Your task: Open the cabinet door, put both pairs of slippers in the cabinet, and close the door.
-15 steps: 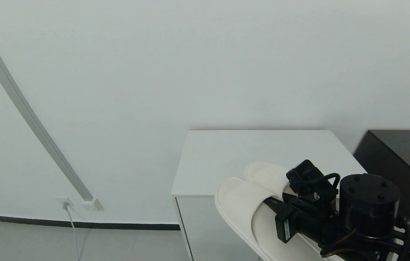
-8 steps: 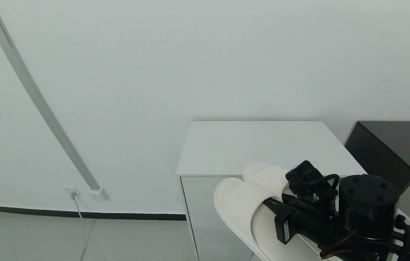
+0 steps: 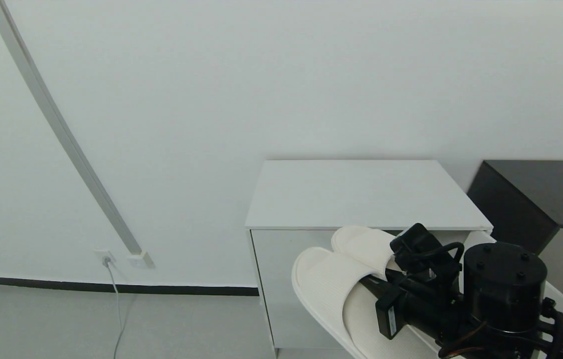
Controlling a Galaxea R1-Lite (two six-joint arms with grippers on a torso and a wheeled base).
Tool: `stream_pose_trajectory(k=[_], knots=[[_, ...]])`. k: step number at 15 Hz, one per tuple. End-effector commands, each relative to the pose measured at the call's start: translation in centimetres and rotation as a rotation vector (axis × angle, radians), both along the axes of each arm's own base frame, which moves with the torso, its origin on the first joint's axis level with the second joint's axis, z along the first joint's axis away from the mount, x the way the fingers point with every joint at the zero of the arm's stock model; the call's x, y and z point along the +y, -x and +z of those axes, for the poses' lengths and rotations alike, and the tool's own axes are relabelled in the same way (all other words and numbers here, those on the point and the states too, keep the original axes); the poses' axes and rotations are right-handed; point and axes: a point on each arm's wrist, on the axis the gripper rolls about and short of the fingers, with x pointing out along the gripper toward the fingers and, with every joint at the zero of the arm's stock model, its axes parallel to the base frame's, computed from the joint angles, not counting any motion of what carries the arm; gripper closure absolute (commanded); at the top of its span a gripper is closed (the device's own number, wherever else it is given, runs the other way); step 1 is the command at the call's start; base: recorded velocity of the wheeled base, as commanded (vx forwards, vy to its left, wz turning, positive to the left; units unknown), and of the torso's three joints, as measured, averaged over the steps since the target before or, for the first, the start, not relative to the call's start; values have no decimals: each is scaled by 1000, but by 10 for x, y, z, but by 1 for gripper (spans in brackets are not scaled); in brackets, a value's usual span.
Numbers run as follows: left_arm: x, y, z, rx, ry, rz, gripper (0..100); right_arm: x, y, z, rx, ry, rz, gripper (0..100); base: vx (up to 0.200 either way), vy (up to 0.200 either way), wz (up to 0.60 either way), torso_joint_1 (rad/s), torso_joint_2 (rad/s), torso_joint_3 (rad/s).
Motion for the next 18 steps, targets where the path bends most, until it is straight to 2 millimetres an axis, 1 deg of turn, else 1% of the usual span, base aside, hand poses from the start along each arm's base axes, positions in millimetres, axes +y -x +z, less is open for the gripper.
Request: stream_pose_trajectory(k=[1, 5, 9, 18], knots=[[0, 0, 0, 0, 0, 0, 100, 0, 0, -3, 6, 8, 0, 100, 0, 0, 0, 0, 0, 0], [0, 0, 0, 0, -1, -1, 100, 0, 0, -3, 8, 11, 0, 100, 0, 0, 0, 0, 0, 0], [0, 0, 0, 0, -1, -1, 100, 2, -2, -9, 21, 24, -2, 100, 0, -200, 0, -1, -1, 5], [0, 0, 0, 0, -1, 0, 100, 1, -2, -12, 29, 36, -6, 100, 0, -200, 0, 4, 3, 2]])
